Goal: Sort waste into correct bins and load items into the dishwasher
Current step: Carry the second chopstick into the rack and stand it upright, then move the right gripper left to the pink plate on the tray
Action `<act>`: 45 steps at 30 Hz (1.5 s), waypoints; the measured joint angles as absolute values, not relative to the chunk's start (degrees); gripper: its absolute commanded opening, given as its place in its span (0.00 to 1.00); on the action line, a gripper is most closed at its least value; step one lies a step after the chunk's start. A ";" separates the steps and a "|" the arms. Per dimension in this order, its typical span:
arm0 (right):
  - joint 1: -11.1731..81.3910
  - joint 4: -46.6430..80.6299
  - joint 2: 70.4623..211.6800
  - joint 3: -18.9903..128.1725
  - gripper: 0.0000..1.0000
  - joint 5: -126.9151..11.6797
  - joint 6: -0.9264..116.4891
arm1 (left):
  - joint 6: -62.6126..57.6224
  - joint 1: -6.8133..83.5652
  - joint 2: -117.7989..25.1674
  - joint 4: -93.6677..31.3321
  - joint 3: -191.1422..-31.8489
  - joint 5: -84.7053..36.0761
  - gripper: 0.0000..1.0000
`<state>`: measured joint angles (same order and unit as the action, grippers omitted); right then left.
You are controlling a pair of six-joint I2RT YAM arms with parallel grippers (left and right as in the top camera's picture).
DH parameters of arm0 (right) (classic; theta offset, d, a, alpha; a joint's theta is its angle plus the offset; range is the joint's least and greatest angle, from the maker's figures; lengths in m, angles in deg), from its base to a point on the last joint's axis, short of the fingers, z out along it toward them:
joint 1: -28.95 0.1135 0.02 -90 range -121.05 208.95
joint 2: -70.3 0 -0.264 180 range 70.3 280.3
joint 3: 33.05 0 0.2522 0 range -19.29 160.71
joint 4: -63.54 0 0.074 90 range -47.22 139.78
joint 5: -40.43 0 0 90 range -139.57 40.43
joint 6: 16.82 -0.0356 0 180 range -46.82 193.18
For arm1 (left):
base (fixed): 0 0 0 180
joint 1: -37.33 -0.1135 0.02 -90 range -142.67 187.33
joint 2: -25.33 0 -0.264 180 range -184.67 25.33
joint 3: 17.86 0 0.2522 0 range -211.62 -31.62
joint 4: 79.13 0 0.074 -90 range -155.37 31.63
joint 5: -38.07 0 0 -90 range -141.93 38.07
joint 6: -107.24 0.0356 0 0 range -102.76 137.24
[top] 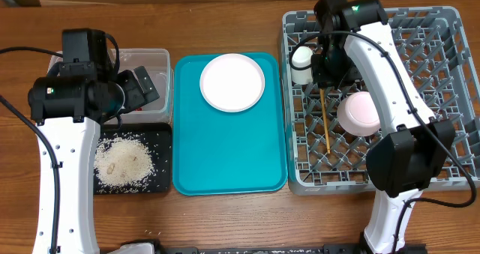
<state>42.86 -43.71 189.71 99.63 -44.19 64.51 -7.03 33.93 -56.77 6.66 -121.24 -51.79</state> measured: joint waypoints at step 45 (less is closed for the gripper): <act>65.98 -18.14 189.71 97.97 0.26 -62.20 64.47 | -7.03 33.95 -56.77 6.68 -121.24 -51.79 1.00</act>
<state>65.98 -18.14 189.71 97.97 -62.20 64.47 -7.03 33.95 -56.77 6.68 -121.24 -51.79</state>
